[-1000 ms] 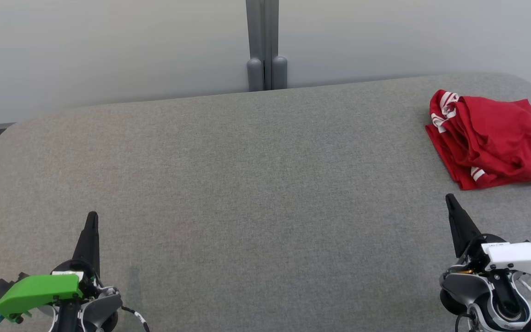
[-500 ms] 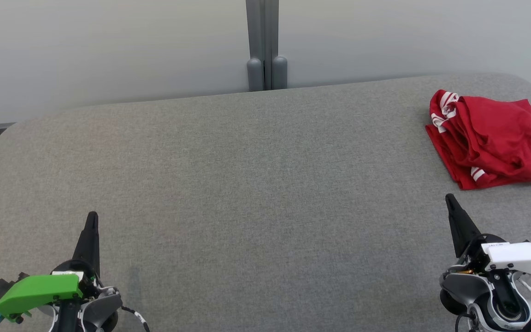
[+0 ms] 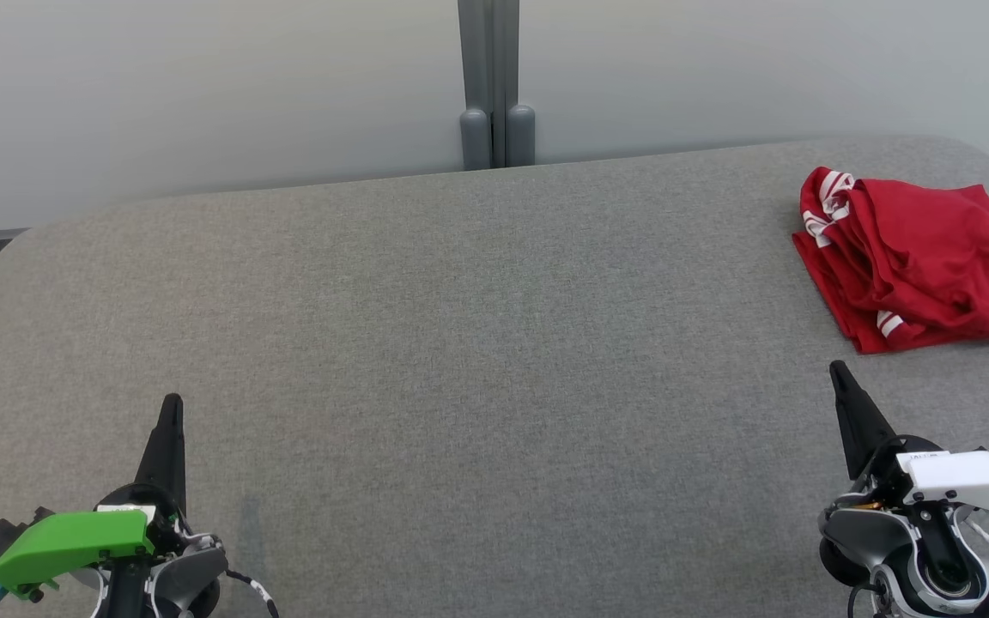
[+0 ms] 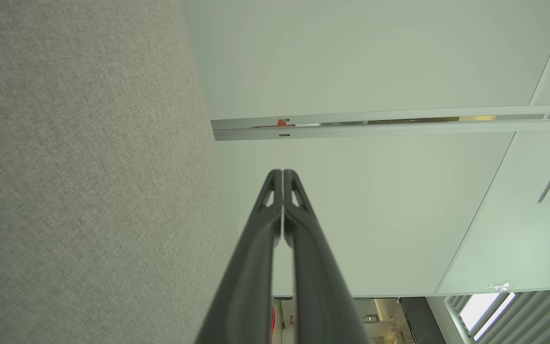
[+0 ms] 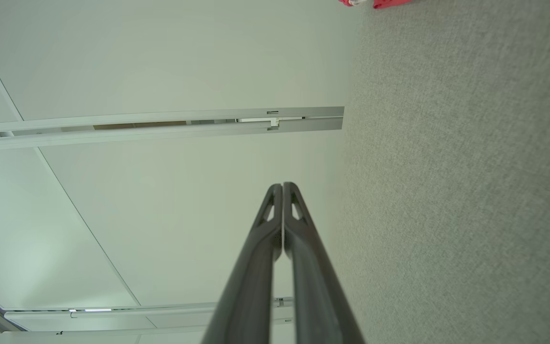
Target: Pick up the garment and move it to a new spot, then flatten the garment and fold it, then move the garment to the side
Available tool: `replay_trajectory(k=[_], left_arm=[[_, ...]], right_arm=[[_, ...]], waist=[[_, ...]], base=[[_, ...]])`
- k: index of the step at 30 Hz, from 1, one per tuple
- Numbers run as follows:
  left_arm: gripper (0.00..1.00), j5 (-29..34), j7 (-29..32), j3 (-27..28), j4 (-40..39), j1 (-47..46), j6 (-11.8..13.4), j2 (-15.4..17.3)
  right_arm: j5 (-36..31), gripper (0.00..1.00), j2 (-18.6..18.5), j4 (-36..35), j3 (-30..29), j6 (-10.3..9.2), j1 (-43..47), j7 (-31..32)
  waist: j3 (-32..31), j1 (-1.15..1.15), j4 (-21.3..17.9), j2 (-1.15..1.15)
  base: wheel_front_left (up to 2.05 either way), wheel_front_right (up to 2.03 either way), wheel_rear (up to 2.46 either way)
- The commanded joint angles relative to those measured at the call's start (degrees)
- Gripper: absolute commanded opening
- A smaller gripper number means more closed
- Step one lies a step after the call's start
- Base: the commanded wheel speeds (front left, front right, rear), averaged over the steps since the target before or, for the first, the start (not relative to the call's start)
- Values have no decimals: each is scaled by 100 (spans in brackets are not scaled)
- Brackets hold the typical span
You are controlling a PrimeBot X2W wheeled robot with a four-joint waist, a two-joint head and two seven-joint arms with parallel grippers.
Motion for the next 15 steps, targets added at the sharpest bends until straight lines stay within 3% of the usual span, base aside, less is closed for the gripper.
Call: replay_trajectory(k=[1, 15], left_arm=[[0, -31, 16, 3, -12, -63, -19, 9], [0, -31, 16, 4, -12, -63, -19, 9]], right_arm=[[-24, 0, 1, 9, -10, 2, -43, 8], [-27, 0, 2, 9, -13, 2, -43, 11]], waist=[[0, 0, 0, 0], [0, 0, 0, 0]], base=[[0, 0, 0], [0, 0, 0]])
